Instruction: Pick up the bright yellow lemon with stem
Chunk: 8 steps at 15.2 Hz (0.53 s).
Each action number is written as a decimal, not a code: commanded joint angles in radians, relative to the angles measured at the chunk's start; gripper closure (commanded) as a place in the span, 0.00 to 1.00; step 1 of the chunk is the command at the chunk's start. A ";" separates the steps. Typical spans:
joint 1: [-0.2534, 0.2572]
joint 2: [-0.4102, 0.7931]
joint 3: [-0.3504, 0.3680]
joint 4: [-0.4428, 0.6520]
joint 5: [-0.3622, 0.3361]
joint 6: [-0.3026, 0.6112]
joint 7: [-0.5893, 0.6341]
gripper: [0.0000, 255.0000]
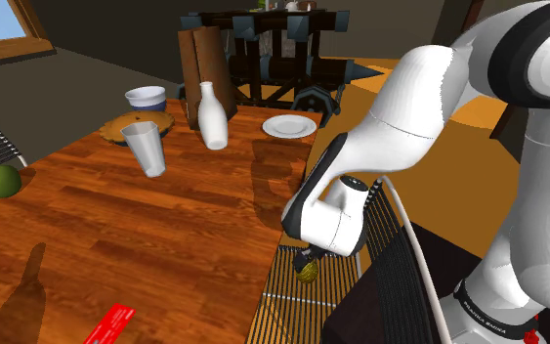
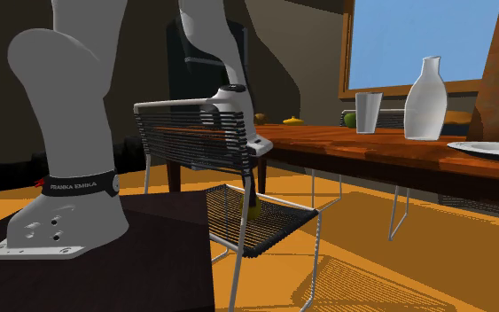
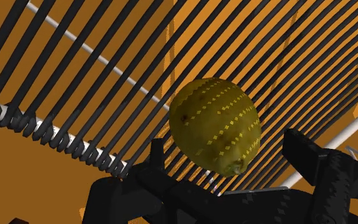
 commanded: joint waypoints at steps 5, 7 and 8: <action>-0.005 0.012 0.005 0.013 0.050 0.005 -0.054 1.00; -0.005 0.013 0.005 0.014 0.055 0.005 -0.059 1.00; -0.006 0.014 0.005 0.015 0.055 0.005 -0.059 1.00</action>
